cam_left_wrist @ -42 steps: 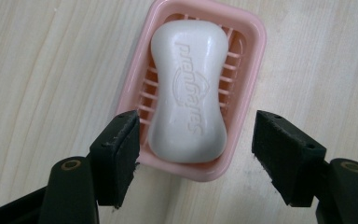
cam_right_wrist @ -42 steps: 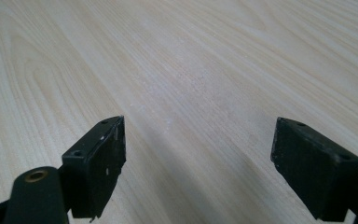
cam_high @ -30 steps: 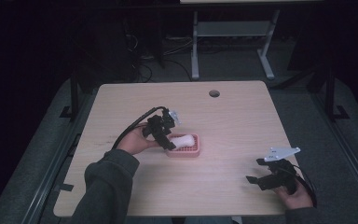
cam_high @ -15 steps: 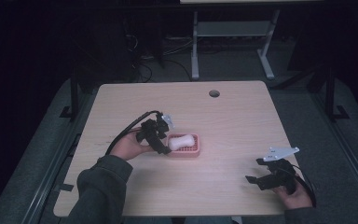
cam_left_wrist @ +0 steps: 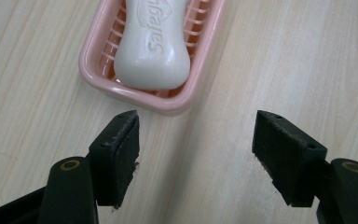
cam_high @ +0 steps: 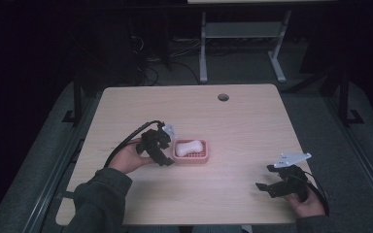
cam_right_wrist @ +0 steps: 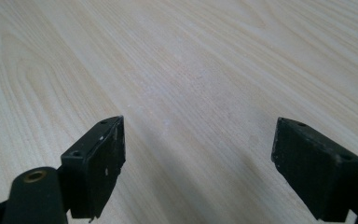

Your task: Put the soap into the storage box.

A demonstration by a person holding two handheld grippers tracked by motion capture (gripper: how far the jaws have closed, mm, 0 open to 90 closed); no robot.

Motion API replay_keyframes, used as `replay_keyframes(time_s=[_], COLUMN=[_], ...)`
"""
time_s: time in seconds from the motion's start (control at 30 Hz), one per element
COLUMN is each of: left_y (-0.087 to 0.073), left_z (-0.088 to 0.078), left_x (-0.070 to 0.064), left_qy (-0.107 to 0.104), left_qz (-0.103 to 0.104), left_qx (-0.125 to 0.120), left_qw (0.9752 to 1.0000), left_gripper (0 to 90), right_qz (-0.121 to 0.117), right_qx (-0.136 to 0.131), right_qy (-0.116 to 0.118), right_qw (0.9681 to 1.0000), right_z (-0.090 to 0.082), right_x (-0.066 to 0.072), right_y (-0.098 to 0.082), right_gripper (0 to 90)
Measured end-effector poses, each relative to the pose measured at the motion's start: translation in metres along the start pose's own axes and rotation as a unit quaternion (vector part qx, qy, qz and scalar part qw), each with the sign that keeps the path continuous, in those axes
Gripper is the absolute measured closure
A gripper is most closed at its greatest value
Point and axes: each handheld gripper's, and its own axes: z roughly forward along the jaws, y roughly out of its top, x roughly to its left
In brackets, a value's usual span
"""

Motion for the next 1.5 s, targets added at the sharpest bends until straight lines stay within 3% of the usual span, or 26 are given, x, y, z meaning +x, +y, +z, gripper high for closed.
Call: replay_keyframes(time_s=[0.5,1.5], left_y=[-0.024,-0.074], left_z=[-0.010,-0.010], left_x=[-0.011,-0.024], left_qy=[0.005,0.002], left_qz=[-0.005,-0.035], left_qx=[-0.015,-0.022], left_qw=[0.9999,0.9991], left_gripper=[30.5,29.0], right_qz=[0.004,0.007], right_qx=[0.005,0.000], right_qy=[-0.004,-0.012], right_qw=[1.0000,0.9999], right_z=[0.001,-0.004], right_x=[0.000,0.000], right_y=[0.000,-0.002], right_gripper=[17.1,17.1])
